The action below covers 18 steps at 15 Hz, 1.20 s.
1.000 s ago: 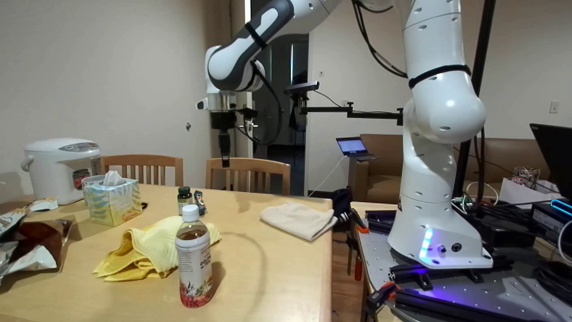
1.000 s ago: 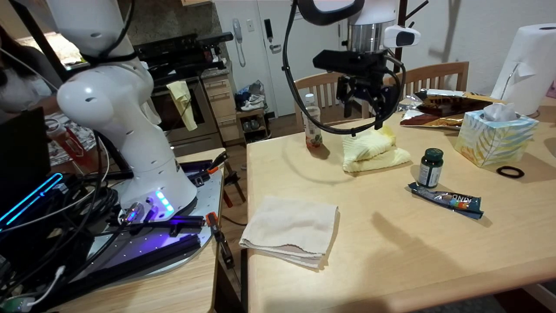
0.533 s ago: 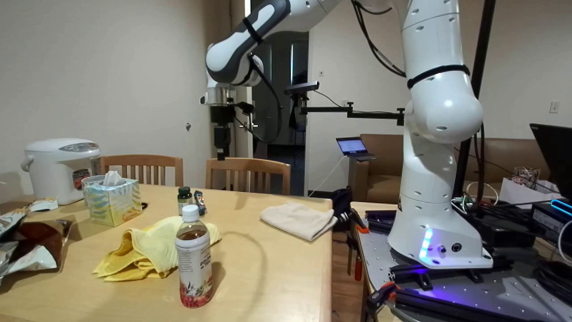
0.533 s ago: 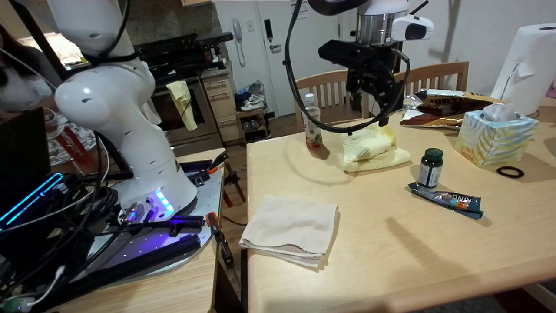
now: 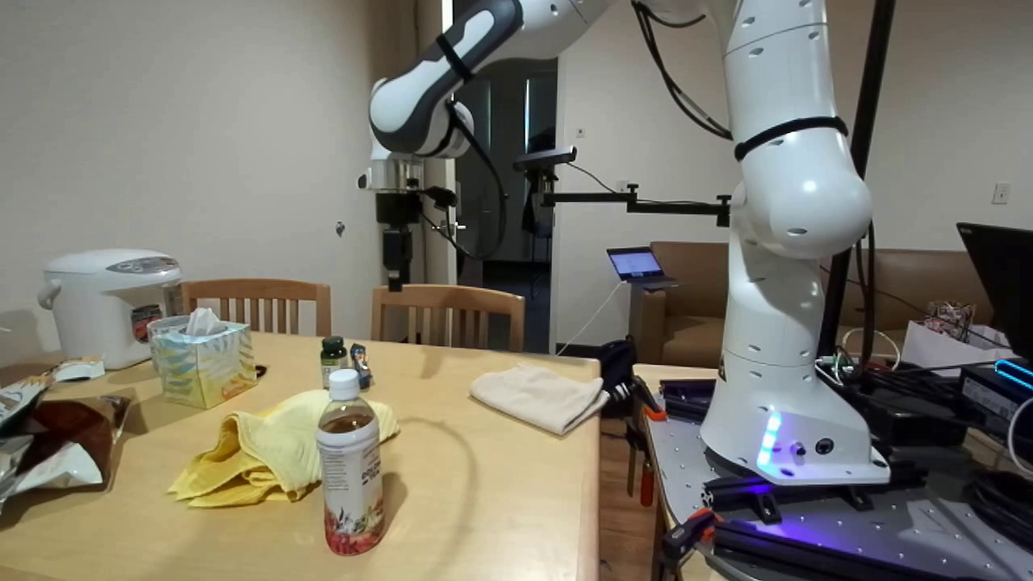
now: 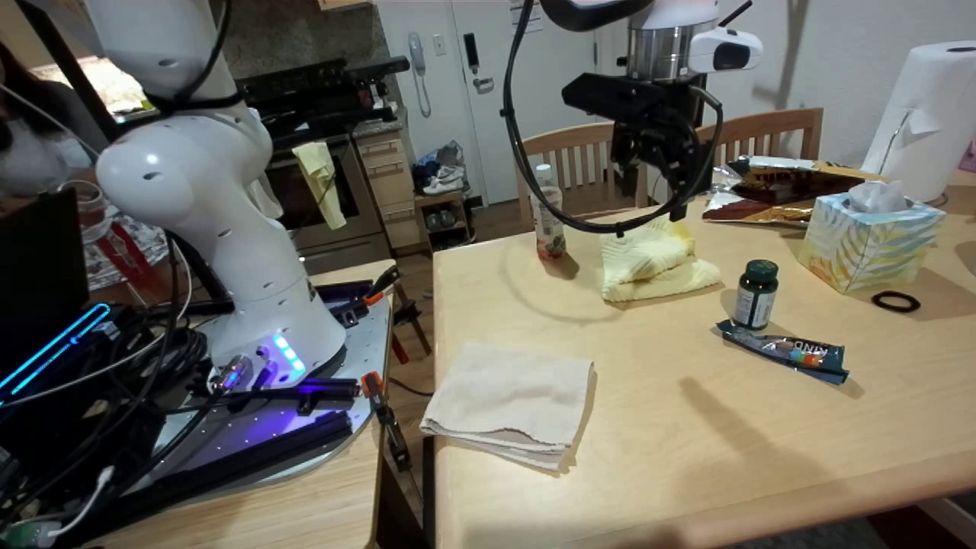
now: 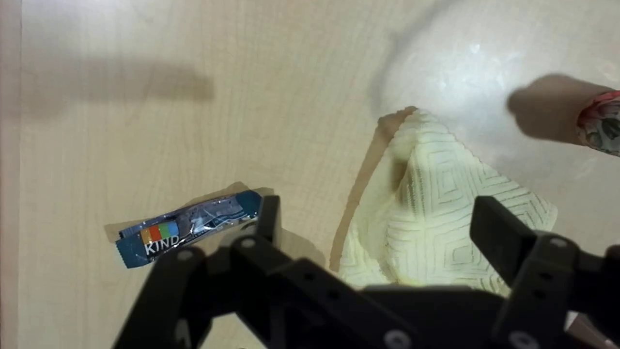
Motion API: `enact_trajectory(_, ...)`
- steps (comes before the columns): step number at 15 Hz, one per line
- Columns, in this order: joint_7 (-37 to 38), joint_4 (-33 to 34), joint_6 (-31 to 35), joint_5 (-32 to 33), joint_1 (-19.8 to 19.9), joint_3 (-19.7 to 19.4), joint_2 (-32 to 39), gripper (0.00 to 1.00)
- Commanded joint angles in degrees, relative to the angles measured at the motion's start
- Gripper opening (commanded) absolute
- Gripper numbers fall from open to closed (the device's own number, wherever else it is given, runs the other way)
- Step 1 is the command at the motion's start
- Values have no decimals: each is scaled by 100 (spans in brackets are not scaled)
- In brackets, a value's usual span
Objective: Move the smaller bottle to the left and shift the bigger bottle to the right near the smaller one
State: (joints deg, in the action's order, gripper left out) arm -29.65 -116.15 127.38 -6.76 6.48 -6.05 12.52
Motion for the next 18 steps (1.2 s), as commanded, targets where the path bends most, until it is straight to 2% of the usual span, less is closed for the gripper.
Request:
enact_trajectory(1,-22,402,0,-68,121,191,333,100)
enact_trajectory(9,118,1467,76,58,224,284,1298,100)
enact_trajectory(14,142,2407,-260,107,390,312,1684,100)
enact_trajectory(15,143,2433,-327,134,416,303,1633,100)
enact_trajectory(16,64,2126,-70,111,405,355,1565,100)
enact_trajectory(18,59,2293,-192,105,449,348,1574,100)
